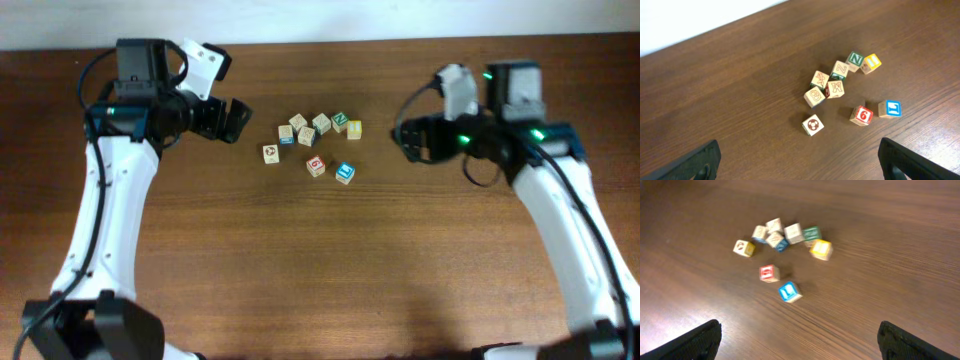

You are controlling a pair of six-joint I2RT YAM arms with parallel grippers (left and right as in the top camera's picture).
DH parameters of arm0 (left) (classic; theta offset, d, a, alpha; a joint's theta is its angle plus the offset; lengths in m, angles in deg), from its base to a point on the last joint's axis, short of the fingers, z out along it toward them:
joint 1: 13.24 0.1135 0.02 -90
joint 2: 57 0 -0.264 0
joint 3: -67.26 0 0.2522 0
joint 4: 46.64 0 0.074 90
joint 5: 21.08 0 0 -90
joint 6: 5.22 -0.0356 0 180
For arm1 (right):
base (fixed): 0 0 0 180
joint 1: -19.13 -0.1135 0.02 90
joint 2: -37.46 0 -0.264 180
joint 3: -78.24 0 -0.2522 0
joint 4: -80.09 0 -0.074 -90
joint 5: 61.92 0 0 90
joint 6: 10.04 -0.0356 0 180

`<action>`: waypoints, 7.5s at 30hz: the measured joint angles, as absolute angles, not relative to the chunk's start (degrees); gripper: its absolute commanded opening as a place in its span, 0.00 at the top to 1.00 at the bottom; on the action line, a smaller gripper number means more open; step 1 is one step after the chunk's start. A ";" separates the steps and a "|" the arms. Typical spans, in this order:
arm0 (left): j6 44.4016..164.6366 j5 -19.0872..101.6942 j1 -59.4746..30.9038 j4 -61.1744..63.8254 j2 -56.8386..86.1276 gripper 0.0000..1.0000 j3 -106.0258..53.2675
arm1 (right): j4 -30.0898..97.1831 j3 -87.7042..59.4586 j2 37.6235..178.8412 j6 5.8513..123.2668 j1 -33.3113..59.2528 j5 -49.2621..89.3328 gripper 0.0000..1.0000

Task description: Rotate 4 blocks

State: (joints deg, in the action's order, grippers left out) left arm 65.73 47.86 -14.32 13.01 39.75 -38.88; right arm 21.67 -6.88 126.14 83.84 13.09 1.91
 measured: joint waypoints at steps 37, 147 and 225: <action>65.73 47.88 -14.34 13.42 43.42 0.01 -39.52 | 10.76 -2.40 156.68 52.47 -6.43 26.32 0.57; 65.73 47.88 -14.34 13.42 43.42 0.01 -39.54 | 9.76 5.08 160.31 49.67 -15.15 24.07 0.81; 65.73 47.88 -14.34 13.42 43.44 0.01 -39.73 | 13.71 8.99 159.45 48.08 -15.43 16.46 0.74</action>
